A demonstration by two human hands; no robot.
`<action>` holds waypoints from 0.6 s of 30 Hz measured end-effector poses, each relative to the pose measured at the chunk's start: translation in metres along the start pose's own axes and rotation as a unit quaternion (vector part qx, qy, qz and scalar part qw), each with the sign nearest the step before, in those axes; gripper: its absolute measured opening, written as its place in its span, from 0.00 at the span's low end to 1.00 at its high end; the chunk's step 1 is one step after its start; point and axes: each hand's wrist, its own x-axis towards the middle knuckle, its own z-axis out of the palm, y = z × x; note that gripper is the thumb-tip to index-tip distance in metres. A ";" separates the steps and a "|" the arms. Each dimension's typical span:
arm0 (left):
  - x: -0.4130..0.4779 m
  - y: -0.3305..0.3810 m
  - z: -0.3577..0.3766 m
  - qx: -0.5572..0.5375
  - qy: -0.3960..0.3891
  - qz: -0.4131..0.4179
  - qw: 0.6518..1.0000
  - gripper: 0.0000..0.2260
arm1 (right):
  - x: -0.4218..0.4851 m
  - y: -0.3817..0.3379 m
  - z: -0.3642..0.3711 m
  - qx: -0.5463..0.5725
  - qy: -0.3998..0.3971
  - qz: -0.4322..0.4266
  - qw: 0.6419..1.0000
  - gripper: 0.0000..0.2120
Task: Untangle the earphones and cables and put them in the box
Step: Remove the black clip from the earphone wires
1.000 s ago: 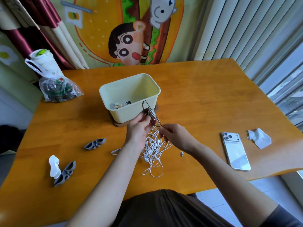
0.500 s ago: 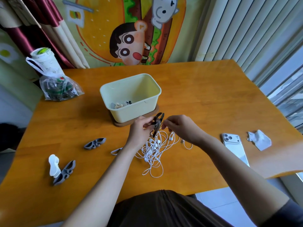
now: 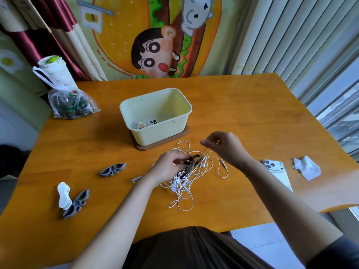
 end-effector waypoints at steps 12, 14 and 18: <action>-0.007 0.014 -0.001 -0.389 -0.077 -0.043 0.917 0.14 | -0.003 0.025 0.023 0.123 0.004 0.042 0.992 0.12; -0.007 0.016 0.000 -0.451 -0.063 -0.047 0.889 0.13 | -0.006 0.023 0.028 0.136 0.013 0.032 0.990 0.12; -0.002 0.016 0.000 -0.526 0.012 -0.044 0.849 0.15 | -0.013 0.017 0.041 0.140 0.023 0.021 0.990 0.08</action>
